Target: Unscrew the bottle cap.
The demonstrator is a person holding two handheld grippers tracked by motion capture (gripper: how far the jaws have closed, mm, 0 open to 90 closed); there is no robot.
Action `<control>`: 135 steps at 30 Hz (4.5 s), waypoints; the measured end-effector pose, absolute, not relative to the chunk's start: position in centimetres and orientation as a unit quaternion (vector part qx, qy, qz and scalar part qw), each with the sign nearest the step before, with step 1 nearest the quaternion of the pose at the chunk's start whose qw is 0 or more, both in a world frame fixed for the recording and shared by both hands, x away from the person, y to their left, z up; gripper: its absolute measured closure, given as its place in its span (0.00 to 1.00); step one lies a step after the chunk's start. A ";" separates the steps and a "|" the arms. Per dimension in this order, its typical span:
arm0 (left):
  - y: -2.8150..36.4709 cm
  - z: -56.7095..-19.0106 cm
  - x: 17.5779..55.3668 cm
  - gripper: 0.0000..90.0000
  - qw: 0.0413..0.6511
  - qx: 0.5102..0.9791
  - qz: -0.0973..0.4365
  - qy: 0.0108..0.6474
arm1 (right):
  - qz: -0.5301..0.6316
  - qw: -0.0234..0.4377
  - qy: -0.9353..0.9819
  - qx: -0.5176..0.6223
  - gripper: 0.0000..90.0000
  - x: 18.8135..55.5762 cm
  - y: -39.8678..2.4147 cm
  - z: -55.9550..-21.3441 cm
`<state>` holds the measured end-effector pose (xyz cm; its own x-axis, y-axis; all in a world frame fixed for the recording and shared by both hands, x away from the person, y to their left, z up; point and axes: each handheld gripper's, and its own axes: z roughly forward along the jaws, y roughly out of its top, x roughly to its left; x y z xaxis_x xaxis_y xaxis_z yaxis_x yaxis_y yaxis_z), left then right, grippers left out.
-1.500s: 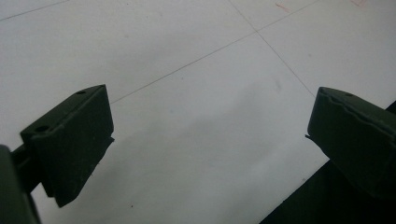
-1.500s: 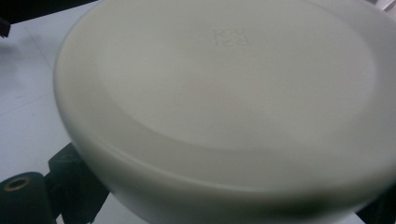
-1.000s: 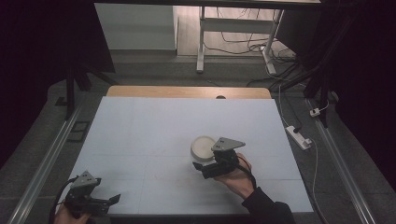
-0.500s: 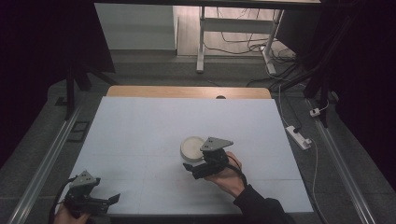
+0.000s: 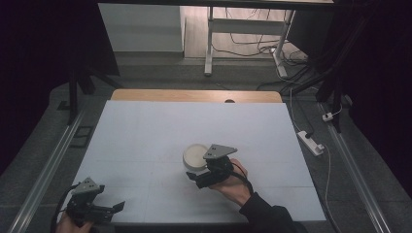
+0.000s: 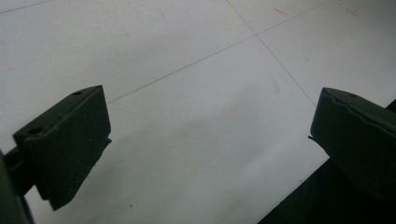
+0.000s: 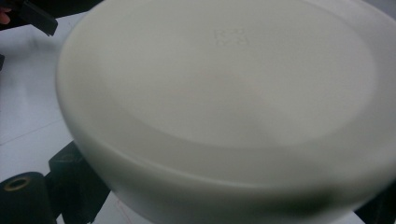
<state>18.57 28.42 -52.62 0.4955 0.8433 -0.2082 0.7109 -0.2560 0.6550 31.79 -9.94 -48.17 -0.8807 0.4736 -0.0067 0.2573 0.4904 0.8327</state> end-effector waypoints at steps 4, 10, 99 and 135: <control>28.5 -52.6 18.6 0.00 0.362 0.784 0.092 0.495 | 0.459 0.119 0.854 0.212 0.07 31.8 -10.0 -48.1; 28.4 -52.5 18.5 0.00 0.365 0.784 0.091 0.493 | 0.461 0.117 0.854 0.212 0.07 31.7 -10.1 -48.0; 12.6 -43.9 31.4 0.00 0.435 0.890 0.043 0.133 | 0.469 0.089 0.865 0.157 0.07 30.8 -9.8 -47.9; 8.1 -43.8 30.6 0.07 0.436 0.866 0.087 0.228 | 0.464 0.111 0.857 0.194 0.07 31.1 -10.0 -48.0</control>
<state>30.64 8.12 -43.76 0.8808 0.4710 -0.0482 0.3191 -0.5151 0.7955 31.12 -10.05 -48.01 -0.8998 0.4362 -0.0095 0.2306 0.4940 0.8383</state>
